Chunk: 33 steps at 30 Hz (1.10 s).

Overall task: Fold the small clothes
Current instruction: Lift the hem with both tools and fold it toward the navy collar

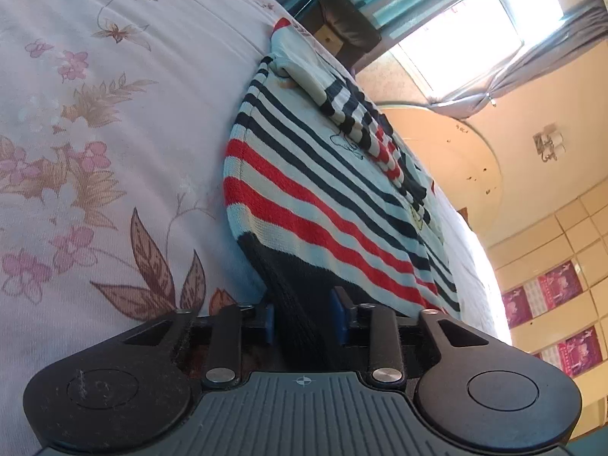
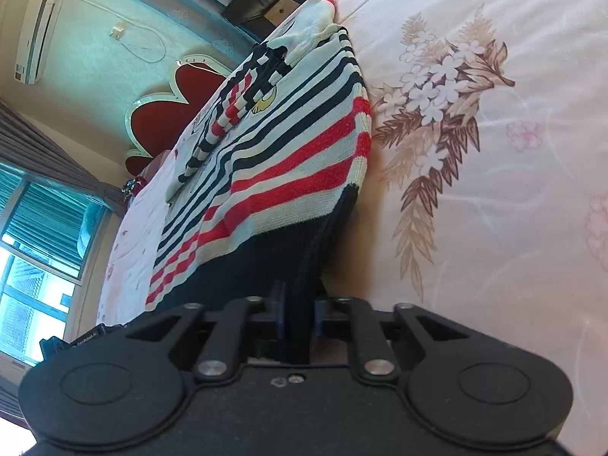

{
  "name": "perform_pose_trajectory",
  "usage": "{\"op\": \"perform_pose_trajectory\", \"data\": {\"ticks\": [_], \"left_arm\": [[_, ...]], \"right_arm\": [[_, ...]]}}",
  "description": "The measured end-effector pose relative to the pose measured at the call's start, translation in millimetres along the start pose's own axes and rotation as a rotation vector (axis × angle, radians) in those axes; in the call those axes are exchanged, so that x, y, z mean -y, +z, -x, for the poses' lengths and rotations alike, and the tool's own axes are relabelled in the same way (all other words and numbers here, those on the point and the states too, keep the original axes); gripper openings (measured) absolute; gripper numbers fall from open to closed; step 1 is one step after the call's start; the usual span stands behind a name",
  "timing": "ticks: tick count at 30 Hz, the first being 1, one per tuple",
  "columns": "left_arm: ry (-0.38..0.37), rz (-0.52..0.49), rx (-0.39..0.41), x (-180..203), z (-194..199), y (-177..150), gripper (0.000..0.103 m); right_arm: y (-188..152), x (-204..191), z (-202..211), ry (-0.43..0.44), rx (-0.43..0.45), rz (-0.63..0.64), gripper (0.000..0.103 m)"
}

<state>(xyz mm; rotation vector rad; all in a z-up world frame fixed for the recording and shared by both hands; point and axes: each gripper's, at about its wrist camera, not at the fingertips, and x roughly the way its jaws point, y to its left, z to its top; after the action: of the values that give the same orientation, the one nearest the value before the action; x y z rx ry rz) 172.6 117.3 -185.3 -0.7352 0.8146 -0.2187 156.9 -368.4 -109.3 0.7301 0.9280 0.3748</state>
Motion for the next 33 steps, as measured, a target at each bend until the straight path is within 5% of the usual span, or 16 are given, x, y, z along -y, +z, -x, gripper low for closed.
{"op": "perform_pose_trajectory", "data": {"ticks": [2, 5, 7, 9, 11, 23, 28, 33], "left_arm": [[-0.02, 0.021, 0.026, -5, 4, -3, 0.006], [-0.18, 0.07, 0.153, -14, 38, -11, 0.006], [-0.116, 0.058, 0.146, -21, 40, -15, 0.005], [-0.051, 0.081, 0.082, -35, 24, -17, 0.005], [-0.082, 0.108, 0.1, -38, 22, -16, 0.005], [-0.092, 0.085, 0.062, -32, 23, -23, 0.006], [-0.107, 0.106, 0.066, -32, 21, -24, 0.021], [-0.082, 0.047, 0.038, -18, 5, -17, 0.022]], "right_arm": [[1, -4, 1, -0.009, 0.005, 0.035, 0.007], [2, -14, 19, 0.028, 0.048, 0.073, 0.007], [-1, -14, 39, 0.084, 0.101, 0.074, 0.006], [-1, -6, 34, 0.019, 0.078, 0.084, 0.006], [0, 6, 15, -0.056, 0.013, 0.048, 0.006], [11, -10, 23, -0.01, 0.068, 0.043, 0.007], [2, -5, 19, -0.031, 0.058, 0.016, 0.013], [2, 6, 14, -0.033, 0.047, -0.047, 0.018]]}}
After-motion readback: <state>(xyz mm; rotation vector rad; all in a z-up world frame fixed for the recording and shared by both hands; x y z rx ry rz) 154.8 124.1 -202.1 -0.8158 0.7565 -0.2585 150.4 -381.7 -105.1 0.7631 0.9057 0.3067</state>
